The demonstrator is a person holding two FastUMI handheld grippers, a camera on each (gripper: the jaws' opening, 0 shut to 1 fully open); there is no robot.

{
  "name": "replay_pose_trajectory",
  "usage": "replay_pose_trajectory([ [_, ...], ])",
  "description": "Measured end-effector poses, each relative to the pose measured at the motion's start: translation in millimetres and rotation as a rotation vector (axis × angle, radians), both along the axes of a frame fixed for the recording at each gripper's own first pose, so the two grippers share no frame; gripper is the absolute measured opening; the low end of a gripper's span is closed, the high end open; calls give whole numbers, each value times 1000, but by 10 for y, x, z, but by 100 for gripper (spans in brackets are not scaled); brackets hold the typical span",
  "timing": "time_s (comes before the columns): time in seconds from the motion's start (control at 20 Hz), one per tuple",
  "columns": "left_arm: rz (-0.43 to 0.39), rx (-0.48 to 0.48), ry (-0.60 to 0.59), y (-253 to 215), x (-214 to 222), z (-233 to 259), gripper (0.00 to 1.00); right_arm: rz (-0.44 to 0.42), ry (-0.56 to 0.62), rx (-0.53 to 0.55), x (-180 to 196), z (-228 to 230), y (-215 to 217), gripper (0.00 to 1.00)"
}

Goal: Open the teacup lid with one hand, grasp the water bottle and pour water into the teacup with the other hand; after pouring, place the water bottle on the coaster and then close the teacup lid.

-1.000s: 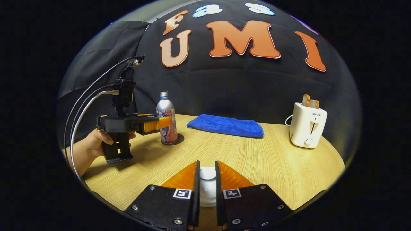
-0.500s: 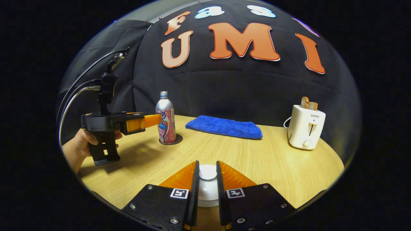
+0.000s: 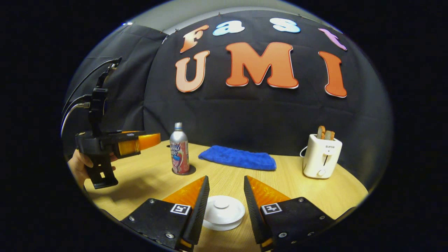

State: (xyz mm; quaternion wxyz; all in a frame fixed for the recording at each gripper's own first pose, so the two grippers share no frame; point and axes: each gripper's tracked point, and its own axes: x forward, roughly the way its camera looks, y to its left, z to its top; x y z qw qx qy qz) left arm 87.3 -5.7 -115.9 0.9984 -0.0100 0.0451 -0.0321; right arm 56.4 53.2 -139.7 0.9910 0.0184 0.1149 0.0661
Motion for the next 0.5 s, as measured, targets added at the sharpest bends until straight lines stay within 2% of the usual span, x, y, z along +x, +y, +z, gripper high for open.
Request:
replay_pose_trajectory([
  [0.15, 21, -37, -27, 46, -220, 126, 97, -40, -66, -18, -39, 304, -120, 72],
  [0.25, 34, -33, -43, 100, -345, 193, 97, -65, -100, -31, -75, 461, -189, 78],
  [0.4, 57, -18, -62, 181, -517, 266, 97, -77, -153, -37, -138, 692, -211, 79],
  [0.45, 63, -13, -65, 198, -578, 286, 94, -83, -163, -39, -153, 739, -232, 79],
  [0.5, 70, -6, -68, 218, -609, 295, 97, -88, -172, -41, -166, 784, -233, 79],
])
